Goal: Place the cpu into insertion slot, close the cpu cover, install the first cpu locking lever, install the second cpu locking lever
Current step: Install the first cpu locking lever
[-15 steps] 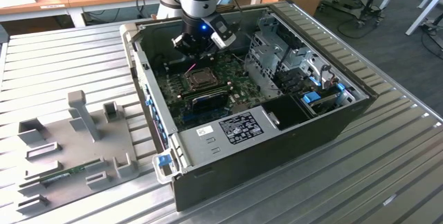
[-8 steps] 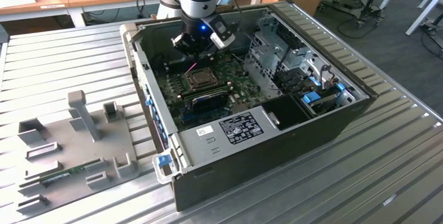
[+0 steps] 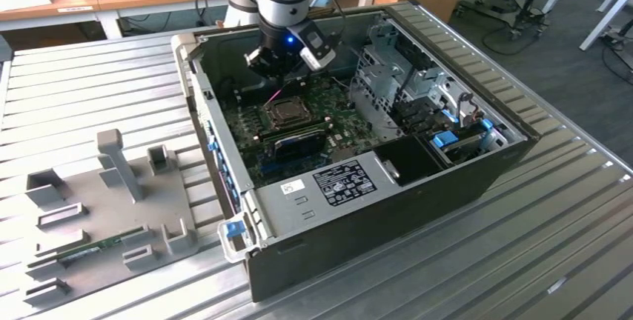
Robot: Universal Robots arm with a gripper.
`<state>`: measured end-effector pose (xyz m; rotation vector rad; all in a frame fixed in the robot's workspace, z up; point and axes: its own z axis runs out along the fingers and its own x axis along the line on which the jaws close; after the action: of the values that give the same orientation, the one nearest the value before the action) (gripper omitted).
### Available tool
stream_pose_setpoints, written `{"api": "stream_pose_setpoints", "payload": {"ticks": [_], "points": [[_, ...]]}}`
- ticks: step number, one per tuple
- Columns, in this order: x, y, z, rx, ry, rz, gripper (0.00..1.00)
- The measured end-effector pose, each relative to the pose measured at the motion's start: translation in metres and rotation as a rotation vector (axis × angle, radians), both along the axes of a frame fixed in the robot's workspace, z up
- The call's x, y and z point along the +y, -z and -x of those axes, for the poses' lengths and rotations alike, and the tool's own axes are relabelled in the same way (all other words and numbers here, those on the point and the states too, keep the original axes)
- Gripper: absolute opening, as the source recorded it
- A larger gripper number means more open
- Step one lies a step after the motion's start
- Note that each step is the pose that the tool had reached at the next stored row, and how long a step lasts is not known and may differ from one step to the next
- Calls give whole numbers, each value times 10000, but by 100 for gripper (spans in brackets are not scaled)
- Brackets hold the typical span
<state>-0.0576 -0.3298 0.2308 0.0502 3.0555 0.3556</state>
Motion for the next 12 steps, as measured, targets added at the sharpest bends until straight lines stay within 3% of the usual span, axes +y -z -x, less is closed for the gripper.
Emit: {"api": "stream_pose_setpoints", "payload": {"ticks": [1,12], "points": [[0,3,0,0,1,-47,10],[-2,86,-9,0,0,-72,10]]}}
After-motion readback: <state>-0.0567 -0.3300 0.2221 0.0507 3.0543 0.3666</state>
